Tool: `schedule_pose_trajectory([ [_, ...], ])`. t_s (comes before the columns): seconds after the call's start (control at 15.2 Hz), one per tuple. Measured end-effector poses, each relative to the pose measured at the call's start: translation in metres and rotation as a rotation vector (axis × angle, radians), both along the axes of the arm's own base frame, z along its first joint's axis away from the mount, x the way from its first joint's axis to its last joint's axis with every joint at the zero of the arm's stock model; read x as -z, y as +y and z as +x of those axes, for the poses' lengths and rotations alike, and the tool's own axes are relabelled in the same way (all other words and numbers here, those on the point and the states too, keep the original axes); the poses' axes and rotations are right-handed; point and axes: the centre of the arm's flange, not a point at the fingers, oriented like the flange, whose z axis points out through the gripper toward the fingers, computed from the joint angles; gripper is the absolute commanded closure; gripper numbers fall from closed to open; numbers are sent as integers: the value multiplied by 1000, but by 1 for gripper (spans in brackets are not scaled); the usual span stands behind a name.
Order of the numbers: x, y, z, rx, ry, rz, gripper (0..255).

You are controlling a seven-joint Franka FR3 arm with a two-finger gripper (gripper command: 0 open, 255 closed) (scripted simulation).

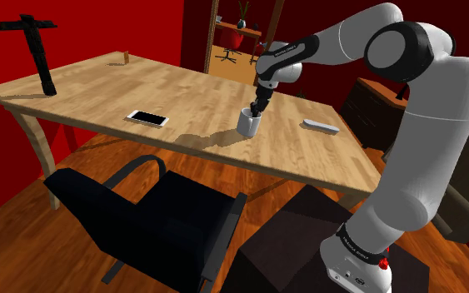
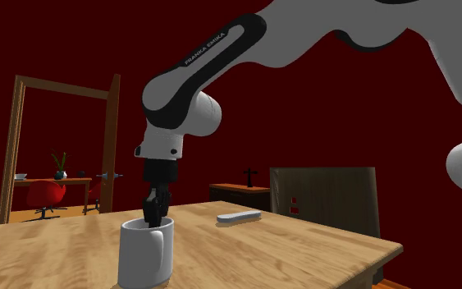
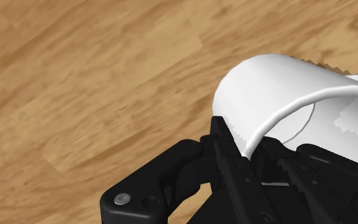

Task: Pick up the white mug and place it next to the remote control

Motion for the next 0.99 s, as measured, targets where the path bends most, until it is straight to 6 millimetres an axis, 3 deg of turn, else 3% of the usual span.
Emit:
schedule_pose_trajectory([
  [0.46,-2,0,0,0,1,0,255],
  [0.99,-43,-1,-1,0,0,0,255],
])
